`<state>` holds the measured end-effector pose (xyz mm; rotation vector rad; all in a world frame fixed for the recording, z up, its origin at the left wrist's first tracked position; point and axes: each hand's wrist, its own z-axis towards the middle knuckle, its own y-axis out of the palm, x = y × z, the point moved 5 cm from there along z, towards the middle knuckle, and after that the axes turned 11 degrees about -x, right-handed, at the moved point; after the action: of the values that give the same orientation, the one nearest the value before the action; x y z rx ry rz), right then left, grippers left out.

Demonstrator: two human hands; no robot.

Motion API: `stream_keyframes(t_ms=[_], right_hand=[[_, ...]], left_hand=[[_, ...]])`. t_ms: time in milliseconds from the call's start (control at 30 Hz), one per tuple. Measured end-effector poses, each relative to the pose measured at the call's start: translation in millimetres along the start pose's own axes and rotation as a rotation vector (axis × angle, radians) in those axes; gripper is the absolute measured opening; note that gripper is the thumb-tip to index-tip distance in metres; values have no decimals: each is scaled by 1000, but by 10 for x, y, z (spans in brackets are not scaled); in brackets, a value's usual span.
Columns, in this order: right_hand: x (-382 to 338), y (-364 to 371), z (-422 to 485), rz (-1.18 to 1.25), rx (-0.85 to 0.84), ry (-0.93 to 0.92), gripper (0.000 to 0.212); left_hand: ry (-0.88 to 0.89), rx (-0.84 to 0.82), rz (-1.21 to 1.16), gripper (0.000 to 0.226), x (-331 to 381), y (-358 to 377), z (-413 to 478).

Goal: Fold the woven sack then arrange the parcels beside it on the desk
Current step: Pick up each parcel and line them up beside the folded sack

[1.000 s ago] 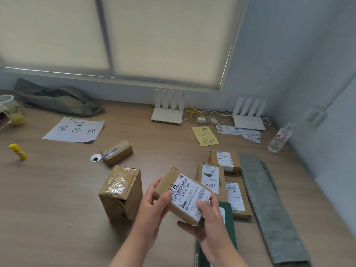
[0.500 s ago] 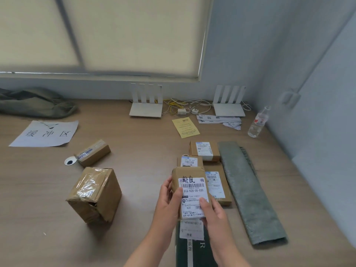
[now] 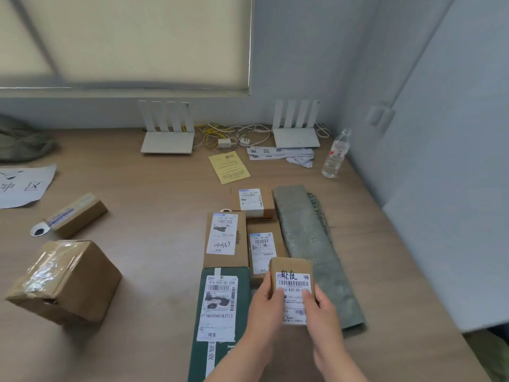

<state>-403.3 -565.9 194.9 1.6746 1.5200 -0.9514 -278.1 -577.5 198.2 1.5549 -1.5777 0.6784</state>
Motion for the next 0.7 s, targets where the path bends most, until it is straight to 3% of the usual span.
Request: stream_keyframes(t_ms=[100,533,700], right_hand=[[216,-96,224,-38,-57,87,30],[572,-16,575,-170,-162,185,34],[625,41,634,-206,-160,161,36]], left_hand=[[-74,-13,-21,66,-216,115,120],[-165,245,64,46,-702,101,276],[-200,301,91,61,-903,80,319]])
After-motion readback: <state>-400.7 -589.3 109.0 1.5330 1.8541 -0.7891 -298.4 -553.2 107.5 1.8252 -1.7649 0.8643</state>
